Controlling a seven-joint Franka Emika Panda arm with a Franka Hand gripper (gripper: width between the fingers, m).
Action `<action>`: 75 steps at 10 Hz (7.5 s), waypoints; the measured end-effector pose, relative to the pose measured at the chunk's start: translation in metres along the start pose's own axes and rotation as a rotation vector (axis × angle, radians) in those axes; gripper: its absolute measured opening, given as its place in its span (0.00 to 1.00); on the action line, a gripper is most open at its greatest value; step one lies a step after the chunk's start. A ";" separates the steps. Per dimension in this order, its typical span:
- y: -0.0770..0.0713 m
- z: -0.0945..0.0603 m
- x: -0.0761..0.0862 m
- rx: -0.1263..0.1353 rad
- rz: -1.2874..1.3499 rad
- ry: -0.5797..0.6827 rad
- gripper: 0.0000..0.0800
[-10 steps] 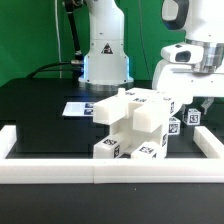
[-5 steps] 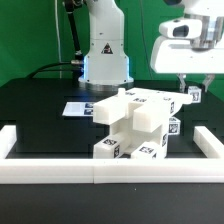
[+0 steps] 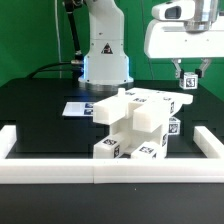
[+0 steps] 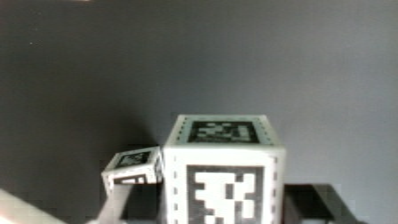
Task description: Assemble chair
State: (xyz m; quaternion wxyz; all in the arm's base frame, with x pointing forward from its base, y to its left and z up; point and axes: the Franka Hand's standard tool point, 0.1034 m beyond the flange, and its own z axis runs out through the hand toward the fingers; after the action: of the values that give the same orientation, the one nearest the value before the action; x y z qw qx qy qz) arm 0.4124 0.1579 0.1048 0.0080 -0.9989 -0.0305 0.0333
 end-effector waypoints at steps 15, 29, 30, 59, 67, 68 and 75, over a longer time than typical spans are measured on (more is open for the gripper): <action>0.091 -0.066 0.113 -0.024 -0.324 0.079 0.36; 0.124 -0.063 0.161 -0.070 -0.397 0.091 0.36; 0.122 -0.060 0.162 -0.072 -0.402 0.089 0.36; 0.117 -0.044 0.162 -0.080 -0.401 0.081 0.36; 0.111 -0.039 0.163 -0.082 -0.403 0.089 0.36; 0.112 -0.038 0.163 -0.083 -0.400 0.088 0.36; 0.118 -0.038 0.165 -0.086 -0.395 0.098 0.36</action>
Offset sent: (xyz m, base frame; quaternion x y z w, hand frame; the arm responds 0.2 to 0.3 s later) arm 0.0470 -0.0512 0.0415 -0.0198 0.0024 -0.1240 0.9921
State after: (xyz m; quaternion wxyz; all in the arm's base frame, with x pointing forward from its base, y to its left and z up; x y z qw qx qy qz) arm 0.5869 0.0499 0.1302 -0.0270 -0.9734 -0.2266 -0.0190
